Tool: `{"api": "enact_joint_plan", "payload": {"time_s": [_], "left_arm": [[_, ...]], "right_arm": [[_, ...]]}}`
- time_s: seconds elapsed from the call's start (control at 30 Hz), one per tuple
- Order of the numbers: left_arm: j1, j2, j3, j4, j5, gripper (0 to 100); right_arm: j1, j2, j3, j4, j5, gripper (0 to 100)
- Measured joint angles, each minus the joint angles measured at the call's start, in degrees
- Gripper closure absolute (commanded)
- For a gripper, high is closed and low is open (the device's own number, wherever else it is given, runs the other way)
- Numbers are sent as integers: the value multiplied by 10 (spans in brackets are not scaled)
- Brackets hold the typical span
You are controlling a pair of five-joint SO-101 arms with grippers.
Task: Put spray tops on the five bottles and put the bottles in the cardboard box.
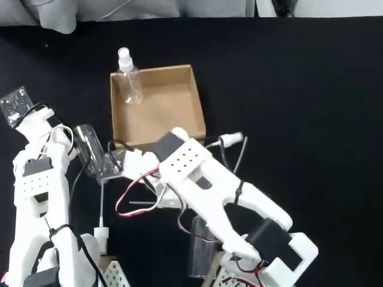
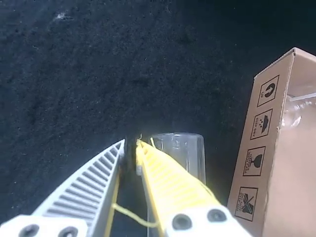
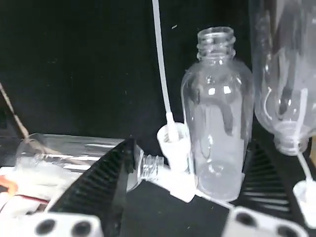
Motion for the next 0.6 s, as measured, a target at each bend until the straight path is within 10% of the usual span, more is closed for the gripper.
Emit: {"api": "enact_joint_plan", "payload": {"time_s": [0.6], "left_arm": [[0, 0, 0, 0, 0, 970]], "right_arm": [[-1, -1, 106, -159, 10, 712]]}}
